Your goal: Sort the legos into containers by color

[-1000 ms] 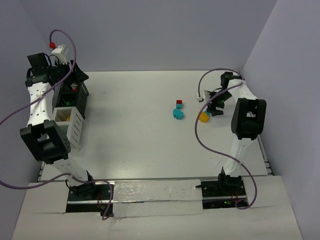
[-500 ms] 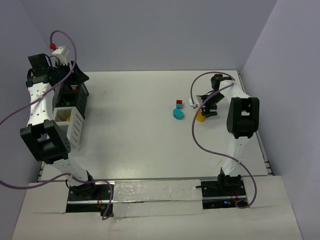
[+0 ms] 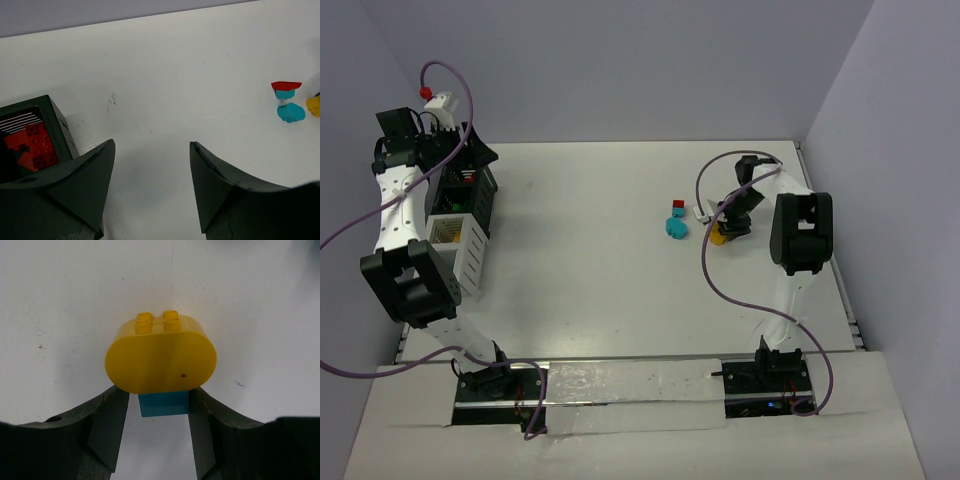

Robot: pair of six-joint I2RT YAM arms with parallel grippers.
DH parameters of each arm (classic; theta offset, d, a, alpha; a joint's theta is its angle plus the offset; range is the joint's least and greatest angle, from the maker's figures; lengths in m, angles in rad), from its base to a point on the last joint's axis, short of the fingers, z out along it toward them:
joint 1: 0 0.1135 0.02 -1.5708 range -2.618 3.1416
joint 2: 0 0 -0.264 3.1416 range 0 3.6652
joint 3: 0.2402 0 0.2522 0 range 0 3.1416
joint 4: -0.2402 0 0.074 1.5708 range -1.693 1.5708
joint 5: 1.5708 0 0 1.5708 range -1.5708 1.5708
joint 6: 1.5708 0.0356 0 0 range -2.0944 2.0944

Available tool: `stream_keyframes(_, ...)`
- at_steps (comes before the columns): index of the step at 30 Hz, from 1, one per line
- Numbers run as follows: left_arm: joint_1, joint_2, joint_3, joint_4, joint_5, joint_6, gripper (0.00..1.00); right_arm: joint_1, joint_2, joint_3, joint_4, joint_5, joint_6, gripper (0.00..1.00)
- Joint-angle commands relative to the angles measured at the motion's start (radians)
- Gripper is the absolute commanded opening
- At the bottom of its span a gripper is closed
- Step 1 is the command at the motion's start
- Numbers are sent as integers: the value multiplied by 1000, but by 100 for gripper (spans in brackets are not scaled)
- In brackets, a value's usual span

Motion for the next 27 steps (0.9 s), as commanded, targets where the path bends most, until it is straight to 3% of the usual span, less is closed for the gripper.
stream_keyframes(1,-7,-32,14,-2,7,-2,70,10,0,-18,8,2,34,51)
stream_keyframes(5,-5,-42,0,13,35,-30,69,13,-20,-17,10,-42,94,35)
stream_keyframes(7,-5,-69,-24,53,70,-71,69,22,-59,-8,9,-102,163,20)
stream_keyframes(11,-7,-135,-85,156,159,-182,72,52,-165,23,27,-204,328,1)
stream_keyframes(15,-24,-206,-123,213,167,-276,79,115,-300,76,99,-277,590,0)
stream_keyframes(20,-115,-238,-130,140,205,-277,85,232,-438,61,278,-229,890,0)
stream_keyframes(23,-213,-263,-181,121,216,-291,86,390,-503,8,467,-98,1105,0)
stream_keyframes(27,-298,-280,-236,160,263,-365,92,551,-513,-18,567,49,1253,0)
